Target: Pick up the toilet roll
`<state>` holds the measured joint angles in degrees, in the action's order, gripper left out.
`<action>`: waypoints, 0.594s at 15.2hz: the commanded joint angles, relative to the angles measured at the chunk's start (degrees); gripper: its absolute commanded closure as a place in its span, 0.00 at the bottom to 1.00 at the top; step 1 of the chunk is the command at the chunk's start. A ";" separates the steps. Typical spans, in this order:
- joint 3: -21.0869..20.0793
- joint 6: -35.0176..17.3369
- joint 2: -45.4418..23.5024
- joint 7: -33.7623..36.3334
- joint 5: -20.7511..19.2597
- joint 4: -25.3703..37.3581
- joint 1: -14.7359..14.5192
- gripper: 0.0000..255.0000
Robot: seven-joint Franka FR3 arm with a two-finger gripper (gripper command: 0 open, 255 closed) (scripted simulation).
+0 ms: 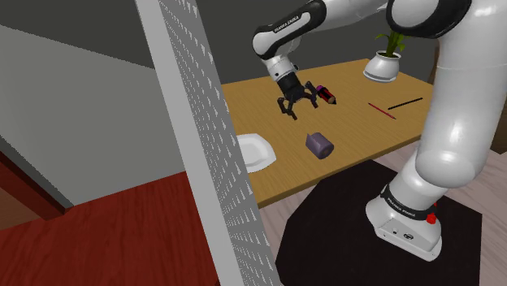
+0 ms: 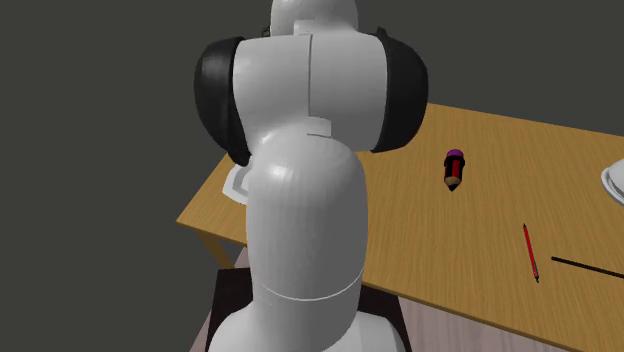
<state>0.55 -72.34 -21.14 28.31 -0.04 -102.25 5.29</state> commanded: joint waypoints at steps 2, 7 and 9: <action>1.46 3.14 -7.70 1.92 0.06 2.95 1.15 0.00; 3.08 5.89 -16.61 4.27 0.64 5.90 2.45 0.00; 3.05 4.90 -17.67 4.26 0.69 5.97 2.47 0.00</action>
<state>3.60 -67.03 -37.93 32.46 0.56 -96.54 7.75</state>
